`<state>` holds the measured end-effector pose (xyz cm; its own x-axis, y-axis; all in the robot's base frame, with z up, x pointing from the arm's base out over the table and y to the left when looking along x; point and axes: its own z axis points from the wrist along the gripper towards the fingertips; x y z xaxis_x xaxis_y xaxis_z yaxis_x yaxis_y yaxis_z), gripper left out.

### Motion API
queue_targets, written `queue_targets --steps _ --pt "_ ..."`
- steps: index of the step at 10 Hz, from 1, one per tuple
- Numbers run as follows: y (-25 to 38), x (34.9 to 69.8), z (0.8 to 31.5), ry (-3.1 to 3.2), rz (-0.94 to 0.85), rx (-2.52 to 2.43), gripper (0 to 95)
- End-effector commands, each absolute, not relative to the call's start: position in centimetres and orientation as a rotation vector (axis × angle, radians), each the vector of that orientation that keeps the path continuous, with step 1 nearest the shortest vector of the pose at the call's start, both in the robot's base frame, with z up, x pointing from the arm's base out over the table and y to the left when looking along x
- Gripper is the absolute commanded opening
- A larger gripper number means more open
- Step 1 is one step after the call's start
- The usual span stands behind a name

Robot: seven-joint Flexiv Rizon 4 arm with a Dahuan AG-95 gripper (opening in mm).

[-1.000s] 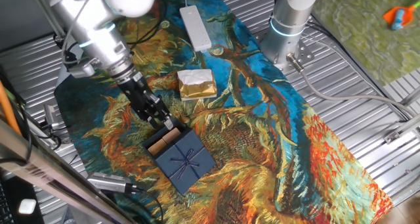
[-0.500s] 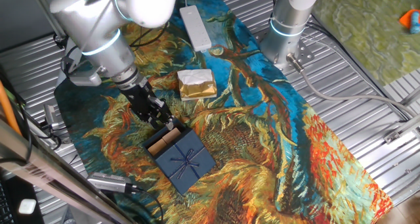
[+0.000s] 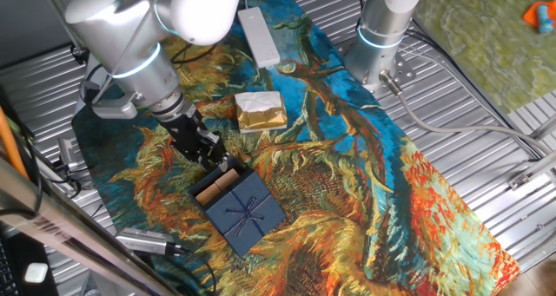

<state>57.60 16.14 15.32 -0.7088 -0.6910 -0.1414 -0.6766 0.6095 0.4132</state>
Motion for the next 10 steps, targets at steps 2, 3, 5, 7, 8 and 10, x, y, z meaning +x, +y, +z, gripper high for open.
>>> queue_targets --steps 2,3,5,7,8,10 --pt "16.13 57.54 15.35 -2.786 -0.685 1.194 38.0" --pt "16.13 57.54 15.35 -2.786 -0.684 1.194 38.0" --pt "16.13 57.54 15.35 -2.790 -0.724 1.156 57.0" --pt "16.13 57.54 15.35 -2.805 -0.784 1.111 57.0" --pt "16.13 57.54 15.35 -2.816 -0.782 1.088 57.0" --pt "16.13 57.54 15.35 -2.837 -0.783 1.042 57.0"
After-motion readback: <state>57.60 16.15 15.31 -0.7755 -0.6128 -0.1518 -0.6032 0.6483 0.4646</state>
